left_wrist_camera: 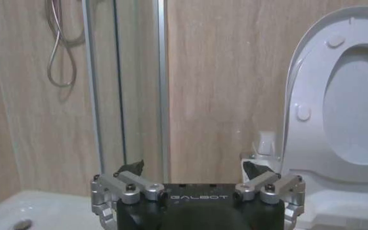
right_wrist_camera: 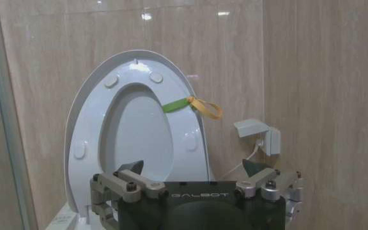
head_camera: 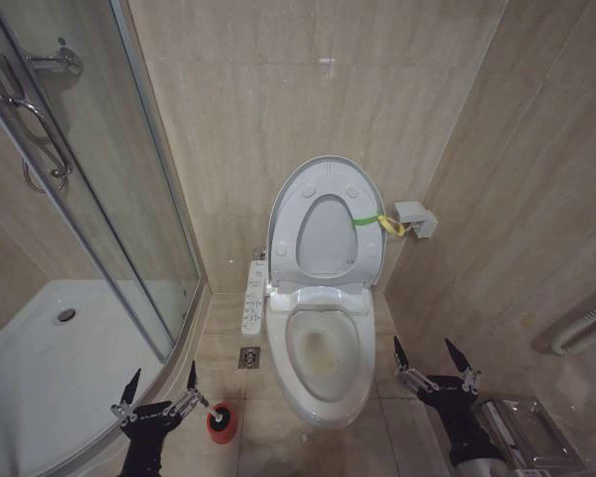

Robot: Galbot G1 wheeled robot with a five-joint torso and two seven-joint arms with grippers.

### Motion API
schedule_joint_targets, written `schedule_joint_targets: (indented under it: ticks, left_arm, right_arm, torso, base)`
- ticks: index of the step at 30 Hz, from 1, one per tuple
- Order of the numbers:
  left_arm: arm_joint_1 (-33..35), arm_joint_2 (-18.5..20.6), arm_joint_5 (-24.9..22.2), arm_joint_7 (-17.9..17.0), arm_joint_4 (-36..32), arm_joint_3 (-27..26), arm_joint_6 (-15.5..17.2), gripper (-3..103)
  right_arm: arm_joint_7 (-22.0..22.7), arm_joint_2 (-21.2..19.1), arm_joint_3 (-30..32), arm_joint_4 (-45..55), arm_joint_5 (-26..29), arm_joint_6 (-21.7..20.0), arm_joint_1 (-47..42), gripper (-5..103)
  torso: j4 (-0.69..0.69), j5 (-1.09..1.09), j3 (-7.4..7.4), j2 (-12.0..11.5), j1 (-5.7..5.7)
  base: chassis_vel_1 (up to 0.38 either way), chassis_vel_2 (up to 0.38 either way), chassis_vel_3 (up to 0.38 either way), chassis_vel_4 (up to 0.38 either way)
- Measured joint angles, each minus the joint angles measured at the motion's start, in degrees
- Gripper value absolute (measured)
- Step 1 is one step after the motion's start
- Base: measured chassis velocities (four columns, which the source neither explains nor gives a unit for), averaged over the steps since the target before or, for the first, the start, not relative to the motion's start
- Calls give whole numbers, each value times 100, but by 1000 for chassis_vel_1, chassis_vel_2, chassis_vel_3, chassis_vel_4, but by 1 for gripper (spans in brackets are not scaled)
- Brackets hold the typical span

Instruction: Open the toilet lid, clean the toilet bowl with a toilet brush, close the toilet lid, and flush.

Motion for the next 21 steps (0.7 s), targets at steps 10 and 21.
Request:
schedule_joint_targets:
  ticks: [10,21]
  left_arm:
    - [338,97,2,-51,71,-168,-284,100]
    - [288,52,453,-67,-194,129,-326,100]
  right_arm:
    - [0,0,0,0,0,0,0,100]
    - [0,0,0,0,0,0,0,100]
  torso:
    - [1,-1,0,0,0]
    - [1,-1,0,0,0]
  base:
    - [0,0,0,0]
    - [0,0,0,0]
